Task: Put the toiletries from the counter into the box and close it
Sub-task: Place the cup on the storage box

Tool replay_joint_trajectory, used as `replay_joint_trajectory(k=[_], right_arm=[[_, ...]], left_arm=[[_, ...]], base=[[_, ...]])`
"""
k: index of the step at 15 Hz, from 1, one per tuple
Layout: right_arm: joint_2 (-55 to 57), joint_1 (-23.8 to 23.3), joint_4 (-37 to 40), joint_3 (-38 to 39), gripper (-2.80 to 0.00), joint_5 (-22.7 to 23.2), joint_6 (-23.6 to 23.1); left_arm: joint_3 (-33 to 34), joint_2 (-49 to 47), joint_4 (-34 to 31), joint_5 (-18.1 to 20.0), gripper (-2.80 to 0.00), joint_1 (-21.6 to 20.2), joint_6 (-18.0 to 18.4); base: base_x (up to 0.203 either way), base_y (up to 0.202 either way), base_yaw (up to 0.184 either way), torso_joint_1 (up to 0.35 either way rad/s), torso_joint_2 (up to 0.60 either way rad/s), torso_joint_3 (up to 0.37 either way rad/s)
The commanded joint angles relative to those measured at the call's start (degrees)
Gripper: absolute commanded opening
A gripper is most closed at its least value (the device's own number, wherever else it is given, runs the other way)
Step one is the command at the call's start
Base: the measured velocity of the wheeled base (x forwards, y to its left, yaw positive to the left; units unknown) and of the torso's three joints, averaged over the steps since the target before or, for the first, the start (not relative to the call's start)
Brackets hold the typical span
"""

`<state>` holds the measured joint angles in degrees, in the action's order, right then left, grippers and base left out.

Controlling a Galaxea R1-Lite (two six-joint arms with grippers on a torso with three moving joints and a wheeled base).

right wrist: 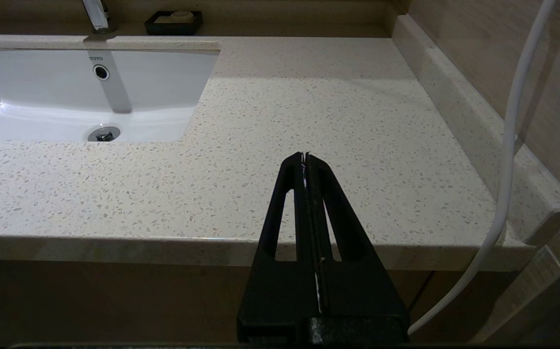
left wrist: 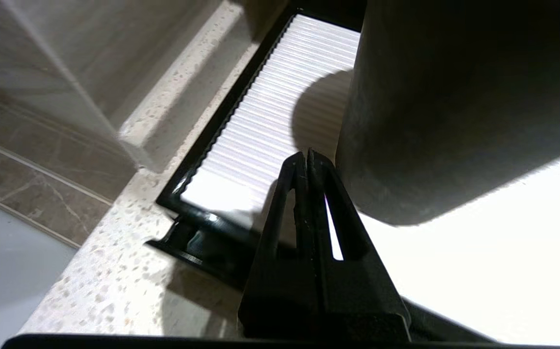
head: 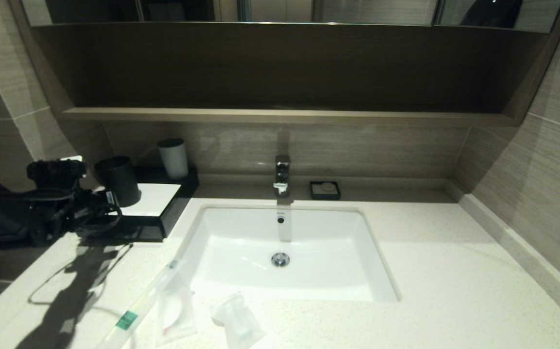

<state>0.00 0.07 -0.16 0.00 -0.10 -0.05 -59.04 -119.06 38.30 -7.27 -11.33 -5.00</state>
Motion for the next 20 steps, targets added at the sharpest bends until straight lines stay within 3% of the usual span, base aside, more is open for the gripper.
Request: replay_joint_trajectory(k=[1,7,20], right_arm=[[0.00,0.01,-0.02,0.09,-2.80,0.01,-0.04],[0.00,0.01,-0.02,0.09,-2.80,0.01,-0.04],[0.00,0.01,-0.02,0.09,-2.80,0.01,0.01]], left_arm=[[4.04,4.77,1.58,-0.18,-2.80,-0.01,0.14],[9.01,8.48,1.78,-0.03,-2.80,3.40,-0.03],[4.80,-0.31,5.94,-0.03,-2.80,4.03,0.07]], base=[[0.000,0.000,0.000,0.000,0.00,0.000],[0.000,0.000,0.000,0.000,0.00,0.000],[0.000,0.000,0.000,0.000,0.00,0.000]])
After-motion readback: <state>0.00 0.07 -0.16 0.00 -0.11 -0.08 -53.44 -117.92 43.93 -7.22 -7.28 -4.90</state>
